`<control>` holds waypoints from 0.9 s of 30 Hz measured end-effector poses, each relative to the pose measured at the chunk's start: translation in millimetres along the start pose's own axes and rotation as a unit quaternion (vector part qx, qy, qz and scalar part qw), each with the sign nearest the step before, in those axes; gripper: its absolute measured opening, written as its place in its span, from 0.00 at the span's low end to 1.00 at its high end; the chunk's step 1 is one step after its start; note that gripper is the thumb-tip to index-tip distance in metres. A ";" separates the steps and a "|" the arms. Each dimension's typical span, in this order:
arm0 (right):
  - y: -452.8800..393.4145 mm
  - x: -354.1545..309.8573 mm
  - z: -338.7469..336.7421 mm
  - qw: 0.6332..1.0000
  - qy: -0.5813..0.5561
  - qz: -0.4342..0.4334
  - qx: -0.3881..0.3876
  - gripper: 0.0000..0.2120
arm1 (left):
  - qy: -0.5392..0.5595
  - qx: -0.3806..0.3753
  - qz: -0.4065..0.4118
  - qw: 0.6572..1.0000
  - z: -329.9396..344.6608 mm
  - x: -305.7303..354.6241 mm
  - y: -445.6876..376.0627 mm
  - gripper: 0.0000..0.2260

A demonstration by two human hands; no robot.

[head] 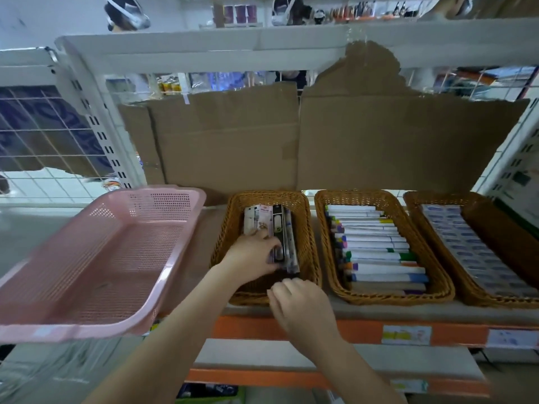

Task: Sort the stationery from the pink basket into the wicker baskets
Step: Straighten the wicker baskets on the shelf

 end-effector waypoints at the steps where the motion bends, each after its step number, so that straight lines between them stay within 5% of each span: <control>1: 0.6 0.2 -0.1 1.000 0.001 0.005 0.004 0.16 | -0.008 -0.026 0.014 1.000 7.1 4.1 -5.3 0.25; 27: 7.4 2.4 5.8 0.998 0.011 0.065 0.021 0.13 | 0.029 -0.036 0.067 0.997 18.2 26.9 -25.7 0.32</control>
Point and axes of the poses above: each hand's wrist, its own y-axis away from the middle knuckle, its own z-axis out of the palm, x = y × z, the point moved 9 cm from there along -y, towards the middle knuckle, and after that the axes turned 6 degrees about x, right-handed, at the moved point
